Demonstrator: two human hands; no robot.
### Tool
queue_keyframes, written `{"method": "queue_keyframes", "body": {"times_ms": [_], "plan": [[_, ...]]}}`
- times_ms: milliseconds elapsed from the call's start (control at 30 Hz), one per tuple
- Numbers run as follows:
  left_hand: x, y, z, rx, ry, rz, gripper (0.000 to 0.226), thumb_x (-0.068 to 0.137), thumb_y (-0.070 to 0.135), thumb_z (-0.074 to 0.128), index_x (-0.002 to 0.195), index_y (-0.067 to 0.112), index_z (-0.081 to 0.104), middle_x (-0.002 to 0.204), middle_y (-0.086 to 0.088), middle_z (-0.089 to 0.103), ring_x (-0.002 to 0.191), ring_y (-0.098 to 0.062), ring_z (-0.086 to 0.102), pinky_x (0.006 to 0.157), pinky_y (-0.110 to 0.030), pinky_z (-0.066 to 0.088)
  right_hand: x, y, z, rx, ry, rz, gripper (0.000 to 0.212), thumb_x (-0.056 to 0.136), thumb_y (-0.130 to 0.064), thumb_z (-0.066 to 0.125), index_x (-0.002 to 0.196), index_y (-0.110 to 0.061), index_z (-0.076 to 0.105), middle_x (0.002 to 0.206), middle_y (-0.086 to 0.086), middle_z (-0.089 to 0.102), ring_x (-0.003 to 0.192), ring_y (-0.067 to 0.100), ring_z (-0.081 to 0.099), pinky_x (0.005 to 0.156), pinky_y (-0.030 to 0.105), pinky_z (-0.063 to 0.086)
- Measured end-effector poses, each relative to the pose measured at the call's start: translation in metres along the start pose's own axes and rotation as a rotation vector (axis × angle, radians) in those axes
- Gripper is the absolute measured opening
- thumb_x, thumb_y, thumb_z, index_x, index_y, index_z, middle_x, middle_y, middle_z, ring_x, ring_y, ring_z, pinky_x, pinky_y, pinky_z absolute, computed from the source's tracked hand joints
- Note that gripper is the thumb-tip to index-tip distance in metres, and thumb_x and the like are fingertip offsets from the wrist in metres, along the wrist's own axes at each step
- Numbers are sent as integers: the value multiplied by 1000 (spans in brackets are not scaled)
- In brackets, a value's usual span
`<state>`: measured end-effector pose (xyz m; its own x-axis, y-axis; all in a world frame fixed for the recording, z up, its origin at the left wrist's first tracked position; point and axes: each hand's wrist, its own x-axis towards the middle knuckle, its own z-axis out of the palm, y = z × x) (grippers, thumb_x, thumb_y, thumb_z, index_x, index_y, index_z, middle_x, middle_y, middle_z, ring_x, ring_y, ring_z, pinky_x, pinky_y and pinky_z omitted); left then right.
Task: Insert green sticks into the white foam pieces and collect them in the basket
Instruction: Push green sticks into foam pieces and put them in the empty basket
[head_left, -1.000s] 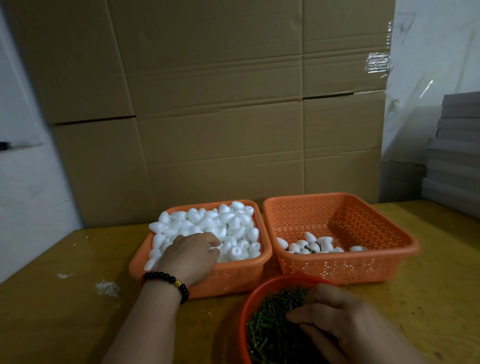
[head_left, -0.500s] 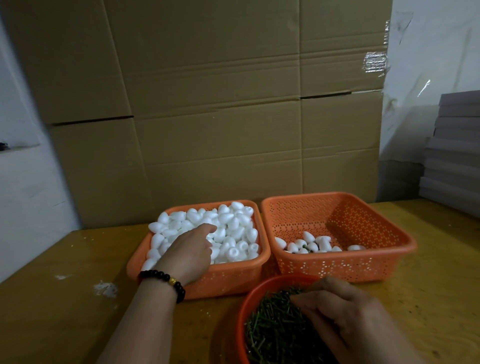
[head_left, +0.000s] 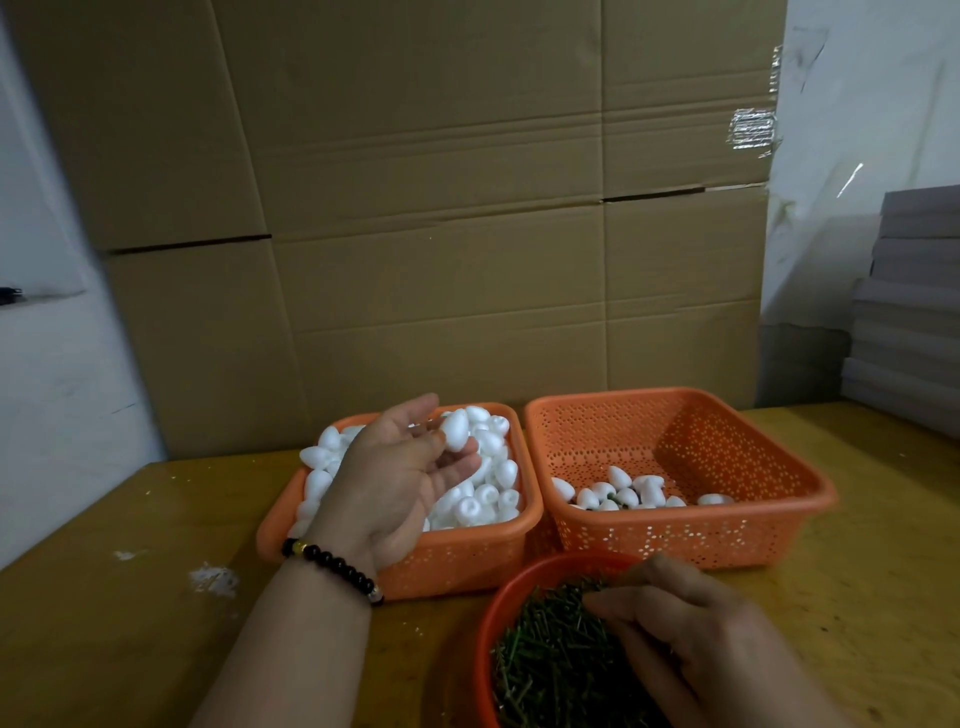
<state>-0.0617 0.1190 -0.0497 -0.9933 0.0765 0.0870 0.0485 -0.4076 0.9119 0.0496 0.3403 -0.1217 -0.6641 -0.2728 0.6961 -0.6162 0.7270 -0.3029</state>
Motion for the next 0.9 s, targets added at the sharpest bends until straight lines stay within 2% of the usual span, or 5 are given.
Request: {"method": "queue_keyframes", "body": {"times_ms": [100, 300, 467, 633, 900], "plan": [[-10, 0, 15, -201, -112, -95, 31, 92, -10, 45, 121, -6, 54, 99, -22, 67, 84, -27, 67, 70, -32, 60, 0, 1, 1, -1, 12, 7, 21, 79, -25, 66, 97, -34, 74, 96, -21, 61, 82, -9, 61, 66, 15, 51], [-26, -7, 38, -462, -231, -353, 35, 85, -15, 40, 116, -15, 57, 114, -27, 64, 105, -32, 65, 76, -42, 59, 0, 5, 3, 30, 89, -20, 20, 80, -20, 68, 96, -31, 74, 98, -20, 63, 86, -8, 62, 69, 16, 52], [-34, -10, 46, -618, -310, -478, 32, 73, -15, 43, 97, -22, 64, 104, -30, 65, 94, -40, 68, 72, -48, 59, 0, 6, 4, 16, 98, -29, 24, 75, -17, 70, 95, -28, 75, 104, -19, 64, 94, -9, 61, 76, 11, 50], [-36, -14, 50, -650, -295, -539, 42, 76, -16, 45, 116, -18, 55, 120, -31, 59, 96, -47, 66, 71, -49, 59, 3, 4, 4, 21, 134, -30, 22, 75, -17, 70, 94, -26, 76, 102, -17, 67, 94, -10, 62, 79, 8, 48], [-38, -20, 52, -636, -334, -543, 40, 73, -14, 51, 113, -11, 51, 103, -34, 65, 93, -44, 68, 75, -48, 58, 3, 7, 6, 49, 240, 14, 16, 72, -14, 77, 82, -24, 72, 85, -20, 67, 77, -12, 62, 65, 10, 50]]}}
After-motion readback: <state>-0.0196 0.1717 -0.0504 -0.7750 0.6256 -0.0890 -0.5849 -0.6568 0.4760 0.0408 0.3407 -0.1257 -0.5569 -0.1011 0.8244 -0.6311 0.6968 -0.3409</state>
